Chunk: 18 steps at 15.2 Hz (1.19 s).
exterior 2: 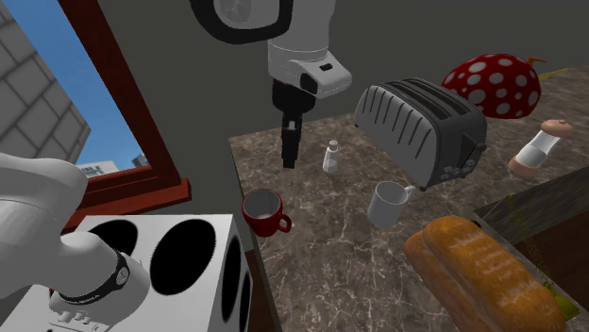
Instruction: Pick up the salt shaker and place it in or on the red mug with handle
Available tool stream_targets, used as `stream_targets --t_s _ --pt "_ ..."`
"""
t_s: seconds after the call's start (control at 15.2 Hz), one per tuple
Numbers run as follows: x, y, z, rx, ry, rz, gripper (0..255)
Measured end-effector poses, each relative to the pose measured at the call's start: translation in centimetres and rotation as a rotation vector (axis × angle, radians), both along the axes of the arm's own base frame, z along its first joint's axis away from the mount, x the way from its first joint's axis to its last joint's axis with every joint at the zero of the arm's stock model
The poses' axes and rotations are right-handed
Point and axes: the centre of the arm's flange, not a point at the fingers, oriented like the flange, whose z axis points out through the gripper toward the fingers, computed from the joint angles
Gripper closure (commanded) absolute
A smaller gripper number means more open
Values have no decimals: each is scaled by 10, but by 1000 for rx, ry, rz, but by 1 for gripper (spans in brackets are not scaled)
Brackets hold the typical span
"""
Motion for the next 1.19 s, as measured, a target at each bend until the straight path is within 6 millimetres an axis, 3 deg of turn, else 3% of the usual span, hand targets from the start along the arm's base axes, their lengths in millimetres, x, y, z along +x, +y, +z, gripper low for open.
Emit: stream_targets --t_s 1.19 --pt "145 165 -114 -3 114 -3 0"
